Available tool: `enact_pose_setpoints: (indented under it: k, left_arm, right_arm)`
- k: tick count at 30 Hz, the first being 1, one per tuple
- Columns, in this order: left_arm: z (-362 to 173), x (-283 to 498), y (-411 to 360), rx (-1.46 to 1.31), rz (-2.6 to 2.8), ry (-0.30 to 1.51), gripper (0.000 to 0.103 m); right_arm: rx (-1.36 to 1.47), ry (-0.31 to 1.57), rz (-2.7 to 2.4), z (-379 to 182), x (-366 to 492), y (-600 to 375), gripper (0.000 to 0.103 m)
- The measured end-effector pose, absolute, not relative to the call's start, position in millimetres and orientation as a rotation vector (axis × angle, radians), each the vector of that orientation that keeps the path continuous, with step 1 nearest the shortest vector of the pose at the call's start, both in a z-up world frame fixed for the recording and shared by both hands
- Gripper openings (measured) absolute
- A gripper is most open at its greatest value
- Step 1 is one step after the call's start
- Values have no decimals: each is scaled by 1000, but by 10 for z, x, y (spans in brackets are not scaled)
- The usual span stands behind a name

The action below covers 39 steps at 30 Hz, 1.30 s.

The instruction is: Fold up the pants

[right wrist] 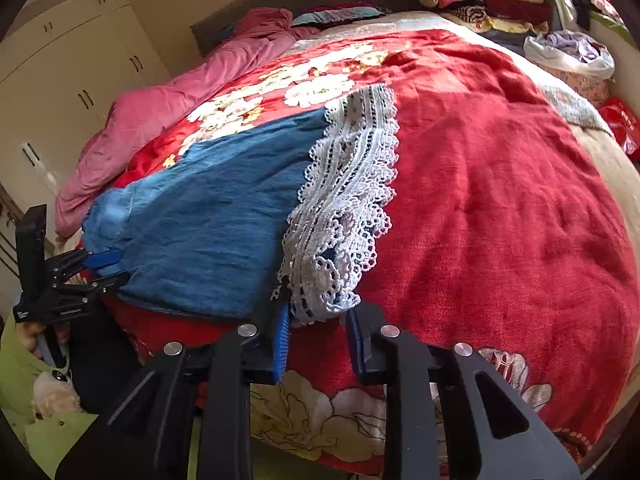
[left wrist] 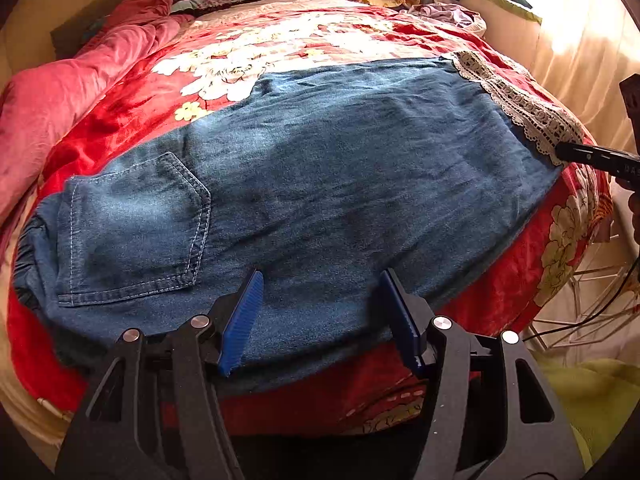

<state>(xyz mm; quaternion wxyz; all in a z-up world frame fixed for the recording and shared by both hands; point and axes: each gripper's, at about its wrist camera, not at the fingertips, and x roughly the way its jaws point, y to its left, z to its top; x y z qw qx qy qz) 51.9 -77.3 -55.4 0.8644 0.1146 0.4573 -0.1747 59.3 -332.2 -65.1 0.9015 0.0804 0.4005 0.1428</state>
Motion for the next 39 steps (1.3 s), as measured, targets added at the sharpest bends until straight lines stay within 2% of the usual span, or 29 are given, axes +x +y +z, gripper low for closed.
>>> enact_pose_setpoints:
  k: [4, 8, 11, 13, 15, 16, 18, 27, 28, 29, 30, 39]
  left_arm:
    - [-568, 533, -753, 220, -380, 969, 54]
    - [-579, 532, -772, 229, -378, 972, 54]
    - [-582, 526, -767, 224, -382, 977, 55]
    - [-585, 523, -765, 224, -384, 979, 55]
    - [-587, 524, -769, 225, -383, 979, 55]
    - [-588, 524, -769, 227, -382, 980, 55]
    - [-585, 519, -764, 225, -383, 979, 55]
    - [-439, 438, -758, 210, -397, 940, 58]
    - [-407, 430, -752, 206, -395, 933, 59]
    - [-369, 423, -743, 199, -397, 924, 59]
    - [-330, 417, -730, 191, -400, 916, 60]
    - [10, 764, -489, 167, -276, 845, 69]
  right_arm:
    - [166, 860, 260, -593, 614, -3423, 22]
    - [183, 949, 219, -850, 707, -3439, 25]
    - [266, 948, 218, -899, 725, -3521, 26]
    - [264, 948, 216, -851, 714, -3538, 30]
    - [253, 937, 203, -774, 690, -3551, 40]
    - [245, 928, 183, -733, 674, -3567, 41]
    - [228, 904, 148, -636, 642, -3605, 51]
    - [139, 735, 161, -193, 534, -3421, 51]
    - [127, 725, 173, -175, 539, -3361, 54]
    - [115, 718, 184, -160, 549, -3294, 64]
    - [101, 713, 204, -160, 562, -3219, 66]
    - [16, 767, 331, -384, 892, -2589, 66]
